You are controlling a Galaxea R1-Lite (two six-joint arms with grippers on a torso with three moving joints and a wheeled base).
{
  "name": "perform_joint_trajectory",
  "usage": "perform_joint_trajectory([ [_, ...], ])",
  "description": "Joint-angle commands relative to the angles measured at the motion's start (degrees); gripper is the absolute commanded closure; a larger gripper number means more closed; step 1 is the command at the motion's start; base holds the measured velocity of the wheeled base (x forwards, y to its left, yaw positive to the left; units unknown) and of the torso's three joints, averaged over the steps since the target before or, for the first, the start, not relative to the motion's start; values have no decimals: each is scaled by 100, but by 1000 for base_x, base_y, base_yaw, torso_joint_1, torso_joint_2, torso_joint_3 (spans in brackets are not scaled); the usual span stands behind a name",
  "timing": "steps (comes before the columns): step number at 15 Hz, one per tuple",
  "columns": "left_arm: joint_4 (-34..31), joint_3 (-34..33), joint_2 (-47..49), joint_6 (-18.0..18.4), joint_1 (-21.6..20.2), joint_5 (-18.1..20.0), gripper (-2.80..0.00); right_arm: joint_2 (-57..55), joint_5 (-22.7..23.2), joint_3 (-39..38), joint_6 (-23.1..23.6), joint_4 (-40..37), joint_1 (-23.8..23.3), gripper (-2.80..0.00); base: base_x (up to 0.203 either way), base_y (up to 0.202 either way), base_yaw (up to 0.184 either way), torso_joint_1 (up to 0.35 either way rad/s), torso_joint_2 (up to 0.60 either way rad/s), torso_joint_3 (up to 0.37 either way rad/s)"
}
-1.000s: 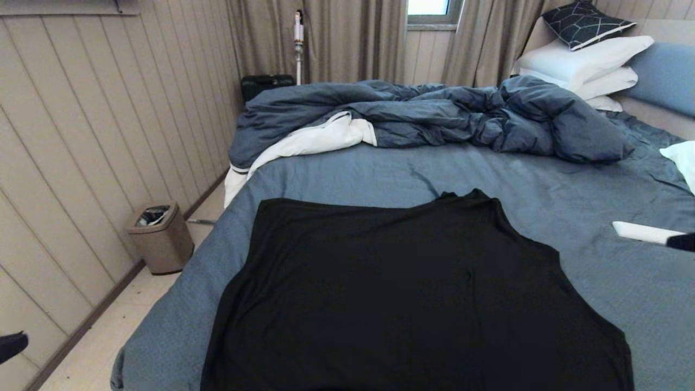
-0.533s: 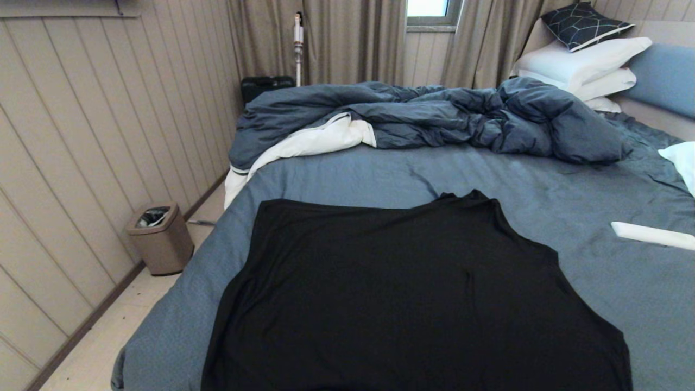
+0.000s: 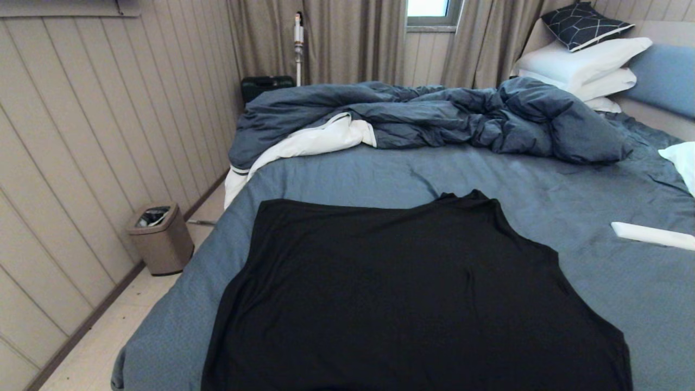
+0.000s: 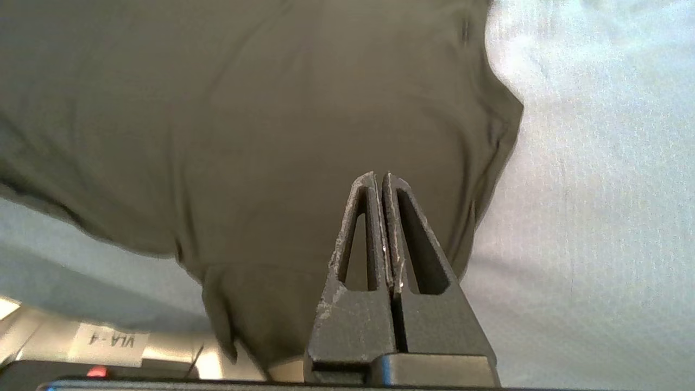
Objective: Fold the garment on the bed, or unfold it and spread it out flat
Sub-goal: Fold the black T-shirt
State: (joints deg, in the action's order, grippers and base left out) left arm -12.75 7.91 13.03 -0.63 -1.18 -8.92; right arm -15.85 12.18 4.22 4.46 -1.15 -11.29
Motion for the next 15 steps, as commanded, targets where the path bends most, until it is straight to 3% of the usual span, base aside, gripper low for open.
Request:
perform_joint_trajectory([
  [1, 399, -214, -179, 15, -30, 24, 0, -15, 55, -79, 54, 34, 13, 0, 0, 0, 0, 0, 0, 0],
  [6, 694, -531, -1303, 539, 70, 933, 0, -6, 442, -114, 530, 178, 21, 0, 0, 0, 0, 0, 0, 0],
  [9, 730, -554, -1294, 614, 74, 963, 0, 1, 159, -381, 542, 1219, 17, 0, 0, 0, 0, 0, 0, 0],
  [12, 730, -554, -1294, 564, 74, 954, 0, -13, -75, -399, 656, 989, 49, 0, 0, 0, 0, 0, 0, 0],
  [14, 730, -557, -1294, 568, 74, 954, 0, -36, -77, -362, 677, 859, 562, 0, 0, 0, 0, 0, 0, 0],
  [15, 730, -554, -1294, 537, 74, 945, 0, -36, -178, -368, 665, 851, 601, 0, 0, 0, 0, 0, 0, 0],
])
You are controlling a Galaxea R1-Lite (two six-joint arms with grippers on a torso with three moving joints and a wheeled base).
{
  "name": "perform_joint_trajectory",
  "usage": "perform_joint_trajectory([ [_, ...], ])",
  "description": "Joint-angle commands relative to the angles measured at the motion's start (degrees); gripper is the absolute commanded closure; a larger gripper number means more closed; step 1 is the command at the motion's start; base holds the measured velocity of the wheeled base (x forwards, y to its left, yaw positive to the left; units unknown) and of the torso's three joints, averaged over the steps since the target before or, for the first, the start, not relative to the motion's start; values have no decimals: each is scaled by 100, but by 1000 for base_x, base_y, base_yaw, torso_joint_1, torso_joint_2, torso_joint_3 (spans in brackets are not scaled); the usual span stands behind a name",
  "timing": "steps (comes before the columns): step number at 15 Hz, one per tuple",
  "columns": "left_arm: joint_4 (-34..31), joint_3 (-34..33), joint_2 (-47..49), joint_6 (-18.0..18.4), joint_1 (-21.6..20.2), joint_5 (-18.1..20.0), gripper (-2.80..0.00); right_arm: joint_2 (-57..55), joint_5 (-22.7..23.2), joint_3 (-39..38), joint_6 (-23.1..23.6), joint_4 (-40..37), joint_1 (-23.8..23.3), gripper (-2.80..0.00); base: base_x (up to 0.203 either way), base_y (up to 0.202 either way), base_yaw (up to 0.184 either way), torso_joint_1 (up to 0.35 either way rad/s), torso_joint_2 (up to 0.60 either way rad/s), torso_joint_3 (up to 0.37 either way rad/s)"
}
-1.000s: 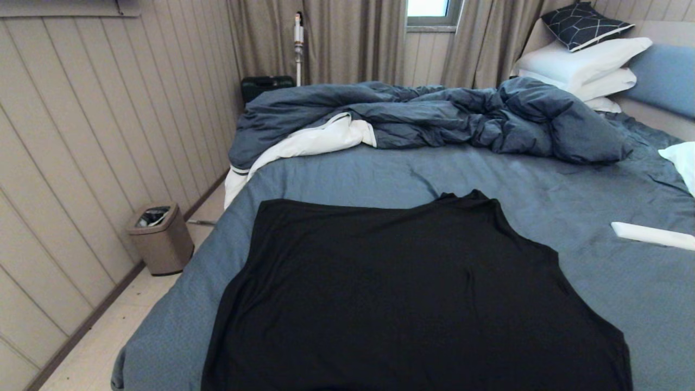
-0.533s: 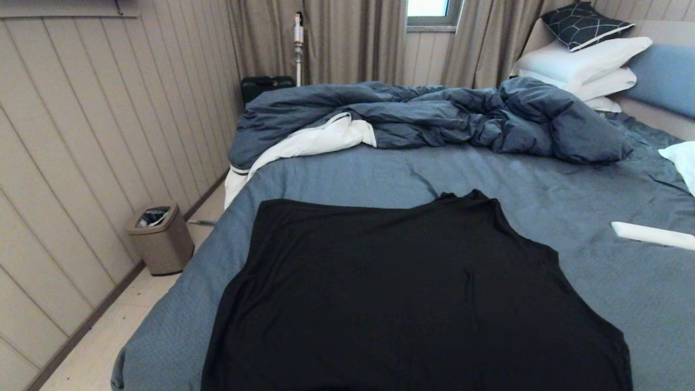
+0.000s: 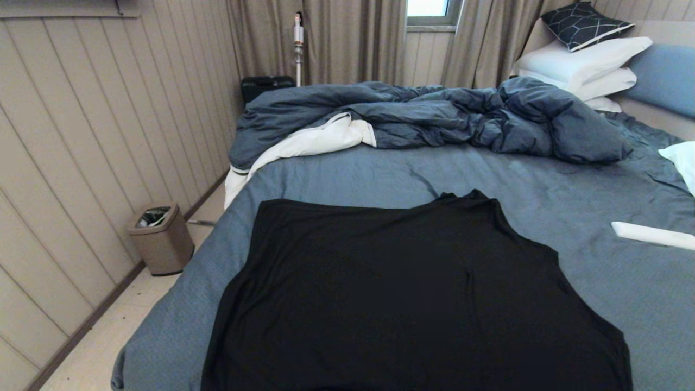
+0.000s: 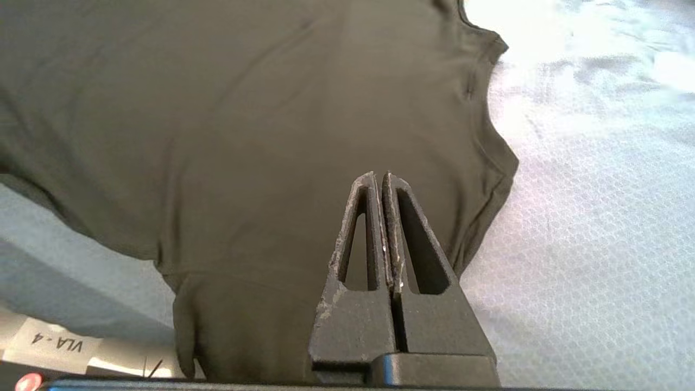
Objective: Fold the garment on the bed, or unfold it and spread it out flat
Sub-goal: Fold the black T-shirt
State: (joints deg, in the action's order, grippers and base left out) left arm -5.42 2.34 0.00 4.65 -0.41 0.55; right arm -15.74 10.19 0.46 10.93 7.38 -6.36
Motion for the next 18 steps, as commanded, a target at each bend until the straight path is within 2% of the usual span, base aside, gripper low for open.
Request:
perform_joint_trajectory([
  [1, -2, 3, 9, -51, -2, -2, 0, -38, -271, -32, -33, 62, 54, 0, 0, 0, 0, 0, 0, 0],
  [4, -2, 3, 9, -52, -2, 7, 0, -38, -594, -30, -37, -156, 29, 0, 0, 0, 0, 0, 0, 0],
  [6, -2, 3, 9, -77, -2, -2, 0, -66, -810, -3, -85, -724, 135, 0, 0, 0, 0, 0, 0, 0],
  [9, 6, 3, 9, -207, -2, -61, 0, -29, -849, -46, -211, -733, 93, 0, 0, 0, 0, 0, 0, 0],
  [14, 6, 7, 9, -201, -2, -72, 0, -61, -834, -46, -132, -738, 162, 0, 0, 0, 0, 0, 0, 0],
  [18, -2, 12, 9, -219, -2, -64, 0, -70, -834, -46, -293, -738, 162, 0, 0, 0, 0, 0, 0, 0],
])
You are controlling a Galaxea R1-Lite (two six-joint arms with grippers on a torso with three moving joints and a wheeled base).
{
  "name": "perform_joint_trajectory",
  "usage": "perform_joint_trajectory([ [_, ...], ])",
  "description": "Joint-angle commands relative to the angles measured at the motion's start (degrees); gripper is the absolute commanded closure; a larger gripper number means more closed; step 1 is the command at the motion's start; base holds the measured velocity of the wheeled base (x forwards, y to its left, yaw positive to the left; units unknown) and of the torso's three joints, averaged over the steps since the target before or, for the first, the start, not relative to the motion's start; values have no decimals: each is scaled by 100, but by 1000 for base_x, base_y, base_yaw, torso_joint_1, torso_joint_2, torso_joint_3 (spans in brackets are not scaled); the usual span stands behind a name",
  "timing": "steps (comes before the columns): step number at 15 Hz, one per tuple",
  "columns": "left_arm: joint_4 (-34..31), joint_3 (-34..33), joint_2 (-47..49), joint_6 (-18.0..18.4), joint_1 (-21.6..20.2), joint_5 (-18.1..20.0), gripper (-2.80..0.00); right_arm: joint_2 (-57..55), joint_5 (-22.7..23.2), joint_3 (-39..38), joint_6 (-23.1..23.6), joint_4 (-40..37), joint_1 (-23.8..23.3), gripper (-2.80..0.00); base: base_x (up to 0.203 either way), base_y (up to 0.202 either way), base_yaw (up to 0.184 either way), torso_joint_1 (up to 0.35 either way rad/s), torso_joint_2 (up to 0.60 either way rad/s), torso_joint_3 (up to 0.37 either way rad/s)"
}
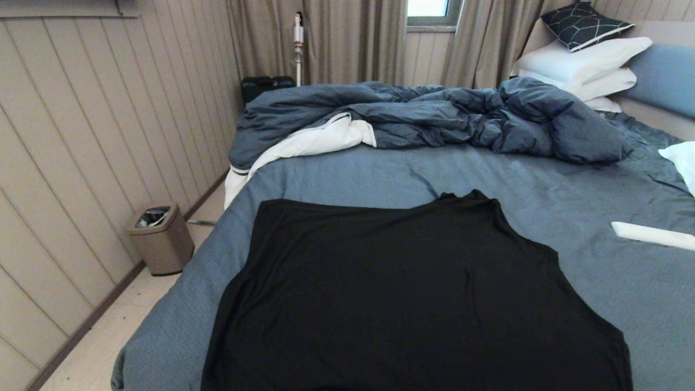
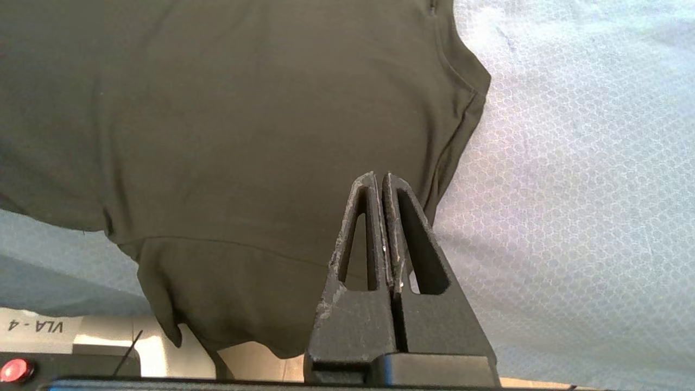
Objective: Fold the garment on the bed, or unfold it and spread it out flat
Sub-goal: Fold the black T-shirt
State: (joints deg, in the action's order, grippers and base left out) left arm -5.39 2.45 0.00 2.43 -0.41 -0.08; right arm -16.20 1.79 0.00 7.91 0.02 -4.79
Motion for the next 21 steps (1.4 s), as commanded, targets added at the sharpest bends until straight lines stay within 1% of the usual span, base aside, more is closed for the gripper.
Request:
perform_joint_trajectory([
  [1, -6, 1, 9, 4, -2, -1, 0, -26, 5, 0, 0, -2, -4, 0, 0, 0, 0, 0, 0, 0],
  [4, -23, 10, 9, -58, -2, -1, 0, -38, 5, 0, 0, 0, -46, 0, 0, 0, 0, 0, 0, 0],
  [6, -6, 1, 9, -67, -2, -1, 0, -40, -2, 0, 1, 0, -466, 0, 0, 0, 0, 0, 0, 0],
  [8, -6, 1, 9, -58, -2, -1, 0, -16, 5, 0, 96, -2, -441, 0, 0, 0, 0, 0, 0, 0],
  [9, -6, 1, 9, -49, -2, -1, 0, -7, 5, 0, 131, -2, -304, 0, 0, 0, 0, 0, 0, 0],
  [12, -6, 1, 9, -49, -2, -1, 0, 70, 12, 0, 56, -2, 740, 0, 0, 0, 0, 0, 0, 0],
  [13, -6, 1, 9, -58, -2, -1, 0, 167, 13, 0, 43, -2, 838, 0, 0, 0, 0, 0, 0, 0],
  [15, -6, 1, 9, -40, -2, -10, 0, 805, 14, 0, 37, 7, 631, 0, 0, 0, 0, 0, 0, 0],
  [18, 3, 1, 9, -48, -2, -1, 0, 1573, 10, 0, 22, 4, 504, 0, 0, 0, 0, 0, 0, 0],
  [19, 3, 1, 9, -106, 4, -1, 0, 1577, 0, 0, -95, -2, 489, 0, 0, 0, 0, 0, 0, 0],
  [20, 3, 1, 9, -246, 6, -9, 0, 1579, -22, 0, -269, 0, 488, 0, 0, 0, 0, 0, 0, 0],
  [21, 29, 1, 9, -383, 6, -70, 0, 1582, -82, 0, -573, 5, 490, 0, 0, 0, 0, 0, 0, 0],
])
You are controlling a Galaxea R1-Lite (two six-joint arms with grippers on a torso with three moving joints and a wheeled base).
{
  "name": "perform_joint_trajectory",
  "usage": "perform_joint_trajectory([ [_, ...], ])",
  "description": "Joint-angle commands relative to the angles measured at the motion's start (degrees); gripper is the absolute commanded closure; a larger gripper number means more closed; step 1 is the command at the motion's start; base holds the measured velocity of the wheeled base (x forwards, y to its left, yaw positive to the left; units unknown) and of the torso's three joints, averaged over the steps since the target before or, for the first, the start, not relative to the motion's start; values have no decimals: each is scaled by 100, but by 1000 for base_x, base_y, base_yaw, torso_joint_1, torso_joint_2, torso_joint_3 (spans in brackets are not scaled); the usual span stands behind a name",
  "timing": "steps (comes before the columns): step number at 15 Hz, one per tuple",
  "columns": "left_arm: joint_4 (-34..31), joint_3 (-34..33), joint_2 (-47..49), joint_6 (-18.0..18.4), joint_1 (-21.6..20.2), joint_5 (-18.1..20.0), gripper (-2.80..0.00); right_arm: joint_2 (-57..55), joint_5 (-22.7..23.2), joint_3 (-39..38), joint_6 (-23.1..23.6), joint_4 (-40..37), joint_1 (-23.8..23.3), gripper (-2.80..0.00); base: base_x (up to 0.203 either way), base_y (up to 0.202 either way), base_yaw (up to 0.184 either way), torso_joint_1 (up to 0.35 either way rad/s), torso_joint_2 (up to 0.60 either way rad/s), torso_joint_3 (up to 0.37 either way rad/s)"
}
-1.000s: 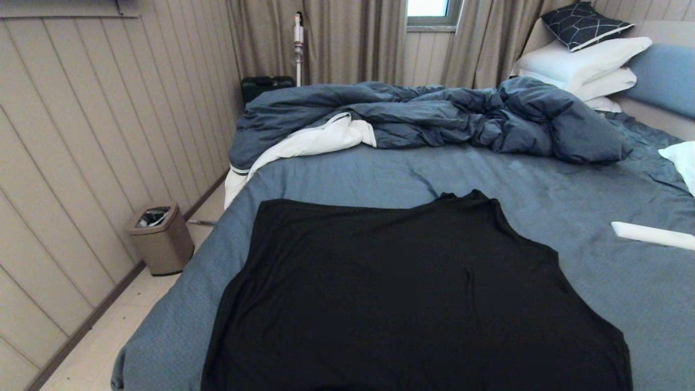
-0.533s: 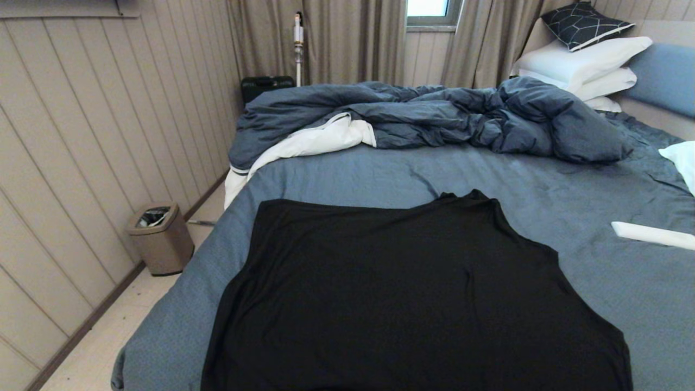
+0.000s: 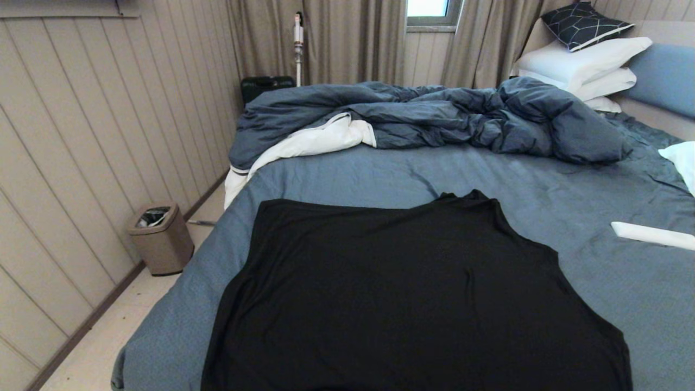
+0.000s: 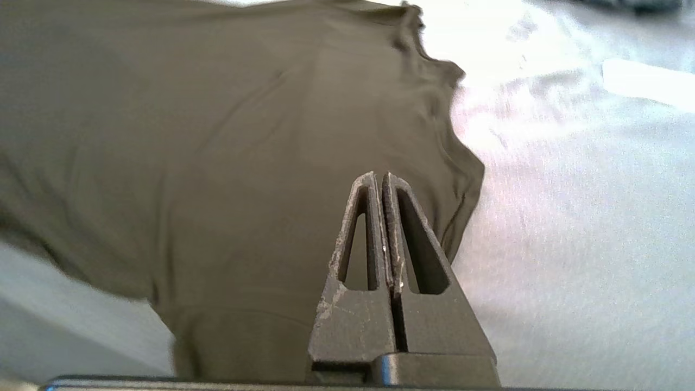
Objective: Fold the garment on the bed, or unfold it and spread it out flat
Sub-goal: Fold the black T-shirt
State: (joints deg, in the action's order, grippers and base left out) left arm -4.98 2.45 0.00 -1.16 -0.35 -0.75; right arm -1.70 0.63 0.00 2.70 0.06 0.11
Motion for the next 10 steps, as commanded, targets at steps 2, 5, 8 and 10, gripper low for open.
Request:
perform_joint_trajectory([
  [2, 50, -17, 9, -25, 0, -22, 0, 134, -116, 0, -252, 12, -2, 0, 0, 0, 0, 0, 0, 0],
  [5, 58, -25, 9, -43, 0, -22, 0, 134, -116, 0, -252, 12, -2, 0, 0, 0, 0, 0, 0, 0],
  [8, 50, -17, 9, -34, 0, -22, 0, 139, -98, 0, -226, 6, 7, 0, 0, 0, 0, 0, 0, 0],
  [10, 50, -17, 8, -25, 0, -22, 0, 141, -90, 0, -210, 19, 7, 0, 0, 0, 0, 0, 0, 0],
])
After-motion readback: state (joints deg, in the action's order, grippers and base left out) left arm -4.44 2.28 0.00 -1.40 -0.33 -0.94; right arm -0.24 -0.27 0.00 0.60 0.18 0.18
